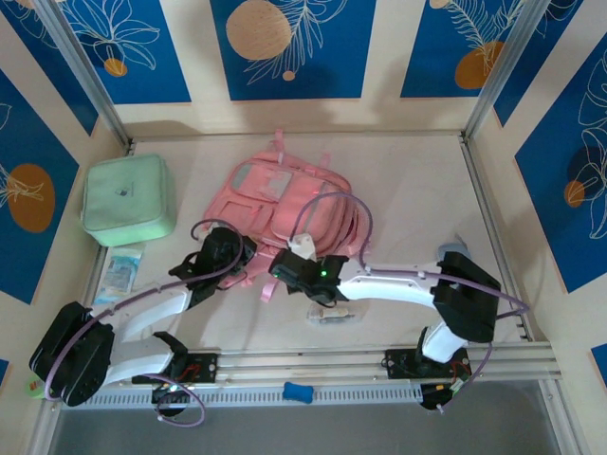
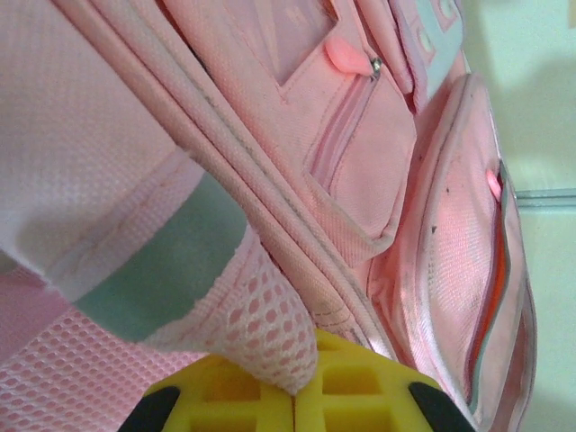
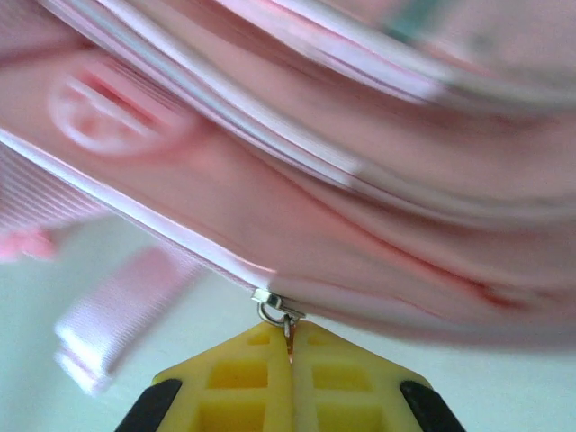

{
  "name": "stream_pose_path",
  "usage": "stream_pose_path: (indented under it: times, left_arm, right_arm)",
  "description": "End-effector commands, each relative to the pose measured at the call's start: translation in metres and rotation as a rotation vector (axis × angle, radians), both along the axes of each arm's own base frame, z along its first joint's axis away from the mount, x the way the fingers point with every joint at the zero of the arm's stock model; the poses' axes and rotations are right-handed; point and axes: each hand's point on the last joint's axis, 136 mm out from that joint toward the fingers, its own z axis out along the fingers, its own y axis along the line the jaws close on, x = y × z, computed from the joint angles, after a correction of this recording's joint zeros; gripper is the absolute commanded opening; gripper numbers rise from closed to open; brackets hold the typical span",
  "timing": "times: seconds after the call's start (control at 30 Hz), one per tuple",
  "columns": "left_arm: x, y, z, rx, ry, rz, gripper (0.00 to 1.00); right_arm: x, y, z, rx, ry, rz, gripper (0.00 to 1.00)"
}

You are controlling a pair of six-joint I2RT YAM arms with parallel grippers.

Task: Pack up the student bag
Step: Zip the student bag at the top-center of the table.

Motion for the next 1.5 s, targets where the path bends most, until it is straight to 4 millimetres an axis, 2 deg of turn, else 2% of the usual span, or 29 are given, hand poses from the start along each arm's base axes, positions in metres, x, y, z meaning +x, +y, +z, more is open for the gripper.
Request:
stream_pose_path:
  times: [0.0, 0.03, 0.1, 0.3, 0.5, 0.67, 0.77, 0.93, 1.0, 1.1, 1.27, 1.37, 1.4, 1.47]
  left_arm:
    - [0.014, 0.006, 0.03, -0.05, -0.098, 0.009, 0.0]
    - [0.014, 0.008, 0.03, -0.051, -0.096, 0.013, 0.0]
    - [0.015, 0.009, 0.029, -0.041, -0.097, 0.006, 0.0]
    - [0.017, 0.003, 0.029, -0.059, -0.093, -0.013, 0.0]
    - [0.017, 0.002, 0.032, -0.044, -0.094, -0.026, 0.0]
    - [0.017, 0.001, 0.034, -0.046, -0.099, -0.032, 0.0]
    - [0.017, 0.001, 0.034, -0.051, -0.098, -0.03, 0.0]
    - [0.018, 0.001, 0.034, -0.035, -0.101, -0.033, 0.0]
    - [0.019, 0.004, 0.035, -0.022, -0.105, -0.03, 0.0]
    - [0.026, 0.014, 0.036, 0.025, -0.108, -0.011, 0.0]
    - [0.045, 0.033, 0.032, 0.057, -0.074, -0.004, 0.0]
    - [0.061, 0.044, 0.026, 0.064, -0.057, 0.008, 0.0]
    - [0.068, 0.045, 0.025, 0.061, -0.051, 0.002, 0.0]
    - [0.081, 0.04, 0.025, 0.046, -0.042, -0.032, 0.0]
  right_arm:
    - [-0.012, -0.059, -0.01, -0.105, 0.063, -0.09, 0.0]
    - [-0.011, -0.067, -0.012, -0.103, 0.082, -0.106, 0.0]
    - [-0.008, -0.068, -0.016, -0.081, 0.095, -0.08, 0.0]
    - [0.011, -0.042, -0.013, -0.026, 0.054, 0.014, 0.0]
    - [0.022, -0.025, -0.019, -0.023, 0.04, 0.06, 0.15]
    - [0.029, -0.027, -0.027, -0.059, 0.031, 0.044, 0.22]
    - [0.033, -0.028, -0.032, -0.076, 0.021, 0.04, 0.22]
    - [0.038, -0.033, -0.023, -0.108, -0.018, 0.036, 0.12]
    - [0.035, -0.038, -0.018, -0.122, -0.017, 0.027, 0.07]
    - [0.028, -0.056, -0.012, -0.156, -0.005, -0.01, 0.0]
    - [0.015, -0.09, -0.008, -0.167, 0.047, -0.034, 0.0]
    - [0.013, -0.12, -0.005, -0.183, 0.084, -0.105, 0.0]
    - [0.013, -0.125, -0.003, -0.185, 0.086, -0.111, 0.0]
    - [0.011, -0.118, 0.002, -0.166, 0.088, -0.061, 0.0]
